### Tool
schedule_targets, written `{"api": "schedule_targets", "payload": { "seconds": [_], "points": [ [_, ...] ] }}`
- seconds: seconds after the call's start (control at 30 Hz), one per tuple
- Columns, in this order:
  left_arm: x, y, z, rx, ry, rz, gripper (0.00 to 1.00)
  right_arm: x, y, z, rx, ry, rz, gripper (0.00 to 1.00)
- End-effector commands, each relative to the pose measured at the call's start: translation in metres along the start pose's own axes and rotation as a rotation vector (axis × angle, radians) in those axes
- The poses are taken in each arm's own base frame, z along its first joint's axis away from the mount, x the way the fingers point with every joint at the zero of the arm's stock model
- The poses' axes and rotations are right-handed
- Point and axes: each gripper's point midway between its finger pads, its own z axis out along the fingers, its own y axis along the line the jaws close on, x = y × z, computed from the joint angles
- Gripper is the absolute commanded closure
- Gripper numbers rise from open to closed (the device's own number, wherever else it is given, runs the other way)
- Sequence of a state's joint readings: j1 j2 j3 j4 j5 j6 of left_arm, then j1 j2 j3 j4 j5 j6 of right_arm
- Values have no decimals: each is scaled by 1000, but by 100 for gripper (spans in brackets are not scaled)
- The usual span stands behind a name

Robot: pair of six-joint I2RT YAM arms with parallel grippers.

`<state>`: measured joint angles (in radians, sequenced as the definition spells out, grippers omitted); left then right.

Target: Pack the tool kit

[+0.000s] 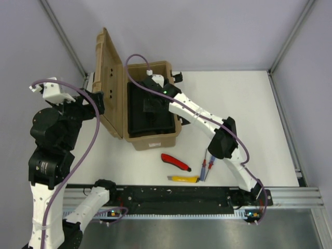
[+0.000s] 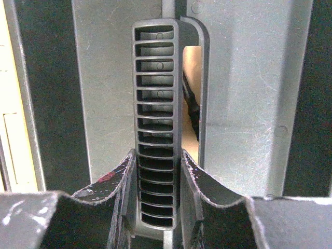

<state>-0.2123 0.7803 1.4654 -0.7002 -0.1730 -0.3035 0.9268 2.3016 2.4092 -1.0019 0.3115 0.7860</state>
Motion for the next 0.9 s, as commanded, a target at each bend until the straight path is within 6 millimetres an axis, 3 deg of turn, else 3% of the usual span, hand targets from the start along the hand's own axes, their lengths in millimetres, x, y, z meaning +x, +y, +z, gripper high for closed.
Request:
{"api": "schedule_targets", "payload": {
  "seconds": [0.0, 0.23, 0.43, 0.63, 0.87],
  "points": [
    [-11, -2, -2, 9, -44, 7, 20, -46, 28, -63, -159, -99, 97, 100],
    [-10, -2, -1, 10, -42, 7, 20, -60, 28, -80, -144, -190, 29, 100],
    [-8, -1, 0, 7, -37, 10, 20, -39, 16, -62, -91, -141, -20, 100],
    [-5, 0, 1, 3, -29, 10, 20, -19, 26, -43, -118, -67, -9, 100],
    [-6, 1, 2, -6, -33, 17, 20, -21, 32, -35, -130, -71, -5, 100]
  ]
}}
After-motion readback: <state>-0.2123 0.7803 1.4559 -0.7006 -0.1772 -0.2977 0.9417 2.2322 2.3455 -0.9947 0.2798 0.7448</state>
